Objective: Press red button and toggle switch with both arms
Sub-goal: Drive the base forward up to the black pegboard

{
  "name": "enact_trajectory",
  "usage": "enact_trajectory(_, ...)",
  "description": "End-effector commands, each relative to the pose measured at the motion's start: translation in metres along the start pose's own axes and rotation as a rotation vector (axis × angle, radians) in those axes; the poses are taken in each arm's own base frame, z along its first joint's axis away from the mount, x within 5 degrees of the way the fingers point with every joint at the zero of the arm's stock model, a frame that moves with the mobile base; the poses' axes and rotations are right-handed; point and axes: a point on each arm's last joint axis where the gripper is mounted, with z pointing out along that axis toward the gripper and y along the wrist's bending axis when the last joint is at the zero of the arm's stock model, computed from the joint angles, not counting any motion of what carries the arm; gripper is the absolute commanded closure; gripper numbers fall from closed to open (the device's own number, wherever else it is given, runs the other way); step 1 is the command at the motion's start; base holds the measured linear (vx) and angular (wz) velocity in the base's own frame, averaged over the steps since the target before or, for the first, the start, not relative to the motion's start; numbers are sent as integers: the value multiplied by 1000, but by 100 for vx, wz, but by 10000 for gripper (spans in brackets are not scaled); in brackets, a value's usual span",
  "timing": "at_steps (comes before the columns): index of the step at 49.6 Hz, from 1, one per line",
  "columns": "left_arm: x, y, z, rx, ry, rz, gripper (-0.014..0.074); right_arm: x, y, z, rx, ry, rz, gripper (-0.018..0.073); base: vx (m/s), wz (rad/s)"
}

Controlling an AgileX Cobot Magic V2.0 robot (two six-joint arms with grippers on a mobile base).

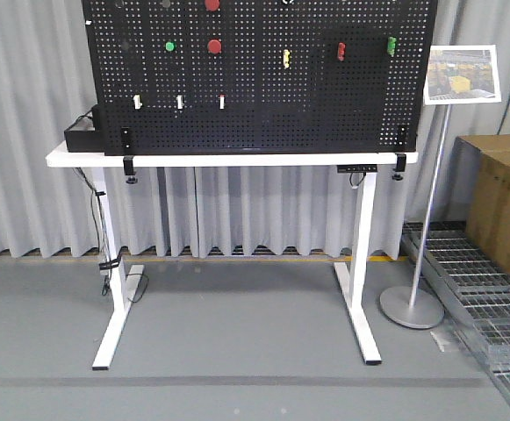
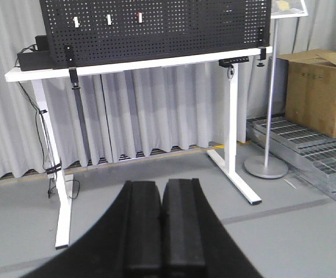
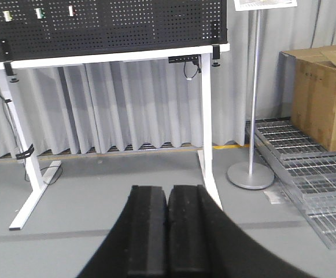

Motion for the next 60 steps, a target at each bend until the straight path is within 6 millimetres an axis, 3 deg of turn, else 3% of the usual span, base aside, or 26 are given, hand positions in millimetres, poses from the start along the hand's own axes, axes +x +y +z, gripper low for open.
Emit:
enact_trajectory(1, 3, 0, 1, -7, -52, -12, 594, -3, 0, 2, -1, -53, -14, 562, 42, 0)
enact_trajectory(60, 3, 0, 1, -7, -52, -12, 594, -3, 0, 2, -1, -53, -14, 562, 46, 2)
